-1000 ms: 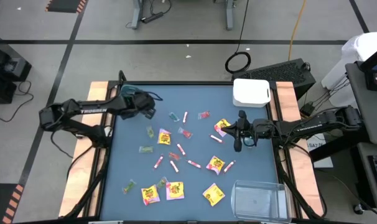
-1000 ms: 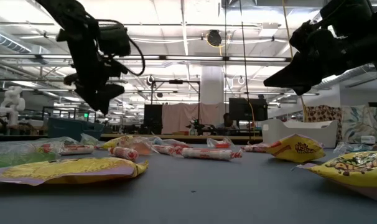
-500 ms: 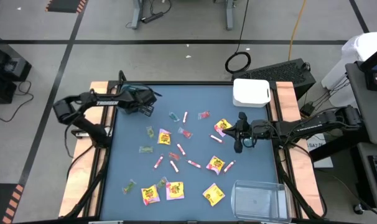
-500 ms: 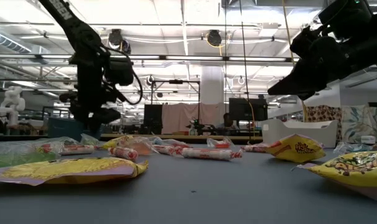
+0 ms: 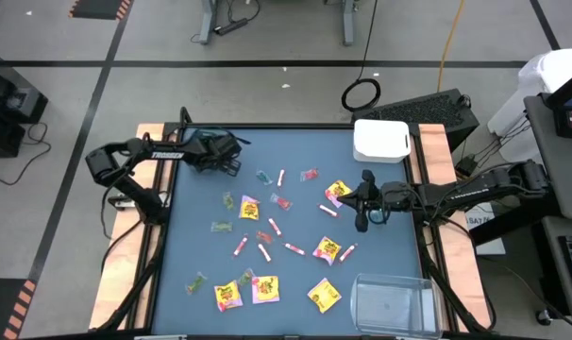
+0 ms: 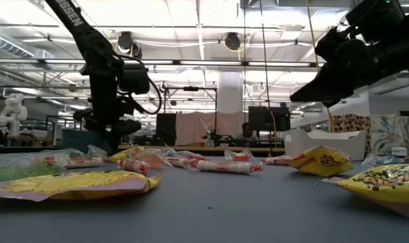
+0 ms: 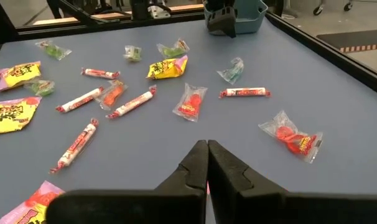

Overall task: Sort candy
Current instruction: Put the blue gummy into the white bin

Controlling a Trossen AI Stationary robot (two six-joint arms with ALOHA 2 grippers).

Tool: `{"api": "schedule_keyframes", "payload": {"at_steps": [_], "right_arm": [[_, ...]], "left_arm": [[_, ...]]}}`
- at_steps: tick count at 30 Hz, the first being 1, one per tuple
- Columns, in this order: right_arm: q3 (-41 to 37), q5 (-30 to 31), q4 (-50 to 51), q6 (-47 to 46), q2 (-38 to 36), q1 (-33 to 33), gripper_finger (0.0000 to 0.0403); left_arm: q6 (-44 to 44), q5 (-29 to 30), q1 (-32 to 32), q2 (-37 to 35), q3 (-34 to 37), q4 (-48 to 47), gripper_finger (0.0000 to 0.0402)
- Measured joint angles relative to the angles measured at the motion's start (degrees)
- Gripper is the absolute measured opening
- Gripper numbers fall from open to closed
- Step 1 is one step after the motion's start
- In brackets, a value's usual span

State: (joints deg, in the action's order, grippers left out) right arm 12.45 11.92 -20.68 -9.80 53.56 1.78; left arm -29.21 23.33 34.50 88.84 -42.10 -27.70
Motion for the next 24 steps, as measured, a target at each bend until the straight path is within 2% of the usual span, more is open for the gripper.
{"api": "schedule_keyframes", "payload": {"at_steps": [4,10,12,15,18,21,24], "right_arm": [[0.0,0.02,-0.55,0.02,0.0,-0.01,0.0],[0.0,0.02,-0.55,-0.43,0.0,-0.05,0.0],[0.0,0.04,-0.55,-0.77,0.0,-0.07,0.0],[0.0,0.28,-0.56,-0.53,0.0,-0.07,0.0],[0.0,0.44,-1.48,-0.56,0.0,-0.24,0.0],[0.0,0.25,-1.3,-3.13,-0.02,-0.61,0.0],[0.0,0.13,-0.01,-3.57,-0.02,-0.61,0.0]], "left_arm": [[2.48,0.7,0.0,-0.06,-2.74,-2.93,0.0189],[4.61,1.51,-0.1,-2.46,-9.95,-14.65,0.0189],[5.77,-0.07,-0.64,-3.7,-11.17,-15.76,0.0189],[12.19,-5.93,-3.18,-5.85,-11.35,-12.1,0.0189],[18.11,-7.31,-6.86,-5.41,-10.7,-6.66,0.0189],[26.47,-11.13,-10.84,-3.71,-9.48,-3.9,0.019],[29.51,-13.13,-14.1,-2.63,-7.84,1.64,0.019]]}}
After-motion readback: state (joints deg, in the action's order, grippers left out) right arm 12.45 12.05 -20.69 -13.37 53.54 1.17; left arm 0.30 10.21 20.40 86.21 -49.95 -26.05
